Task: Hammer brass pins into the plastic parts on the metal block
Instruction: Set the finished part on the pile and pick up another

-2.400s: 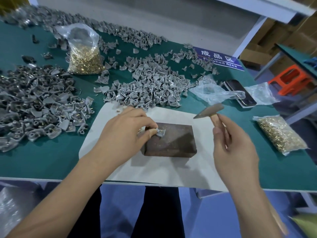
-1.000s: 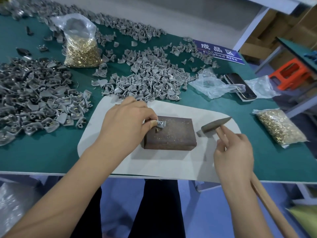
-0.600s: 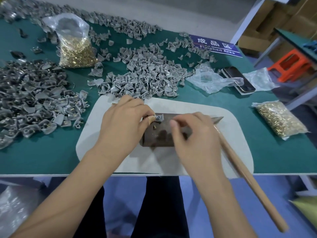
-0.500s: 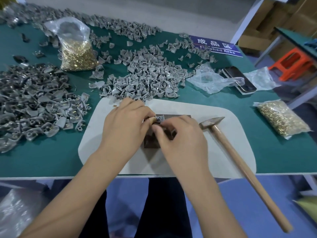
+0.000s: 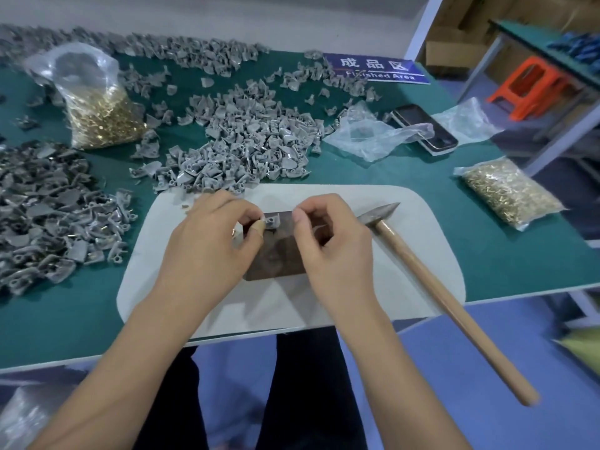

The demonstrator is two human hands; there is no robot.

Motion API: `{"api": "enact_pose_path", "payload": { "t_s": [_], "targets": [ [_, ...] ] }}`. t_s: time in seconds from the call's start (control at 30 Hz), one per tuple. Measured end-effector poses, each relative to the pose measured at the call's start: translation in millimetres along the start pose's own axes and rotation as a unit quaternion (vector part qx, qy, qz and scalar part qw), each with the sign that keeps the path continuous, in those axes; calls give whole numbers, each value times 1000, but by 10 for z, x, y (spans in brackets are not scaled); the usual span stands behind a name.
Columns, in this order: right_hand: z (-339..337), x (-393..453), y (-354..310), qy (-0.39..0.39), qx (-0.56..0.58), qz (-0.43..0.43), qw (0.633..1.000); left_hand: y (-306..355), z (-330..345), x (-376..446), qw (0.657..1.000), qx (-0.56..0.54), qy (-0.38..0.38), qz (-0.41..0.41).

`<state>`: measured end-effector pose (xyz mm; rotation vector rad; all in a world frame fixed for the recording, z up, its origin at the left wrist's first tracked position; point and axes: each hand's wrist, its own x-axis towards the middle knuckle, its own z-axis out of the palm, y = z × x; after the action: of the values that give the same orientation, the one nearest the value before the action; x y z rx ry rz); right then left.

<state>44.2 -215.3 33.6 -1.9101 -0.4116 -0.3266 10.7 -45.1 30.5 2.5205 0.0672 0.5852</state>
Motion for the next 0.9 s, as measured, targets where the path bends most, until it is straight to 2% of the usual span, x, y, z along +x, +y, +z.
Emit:
{"api": "enact_pose_path", "payload": {
  "t_s": [0.07, 0.17, 0.33, 0.47, 0.63, 0.77, 0.9],
  "targets": [
    [-21, 42, 61, 3, 32, 6, 999, 1, 33, -11, 1000, -26, 5, -10],
    [-34, 132, 149, -11, 22, -21, 999, -8, 41, 23, 998, -68, -5, -10],
    [-74, 237, 208, -43, 45, -8, 998, 5, -3, 177, 997, -62, -37, 24],
    [-97, 188, 258, -48, 36, 2, 998, 65, 13, 71, 995, -96, -22, -9],
    [25, 82, 336, -10, -7, -11, 1000, 228, 217, -79, 995, -92, -6, -31],
    [79, 145, 384, 27, -7, -20, 999, 167, 216, 101, 1000, -30, -7, -2],
    [101, 322, 429, 10, 19, -9, 1000, 10, 133, 404, 993, -69, -73, 61]
  ]
}}
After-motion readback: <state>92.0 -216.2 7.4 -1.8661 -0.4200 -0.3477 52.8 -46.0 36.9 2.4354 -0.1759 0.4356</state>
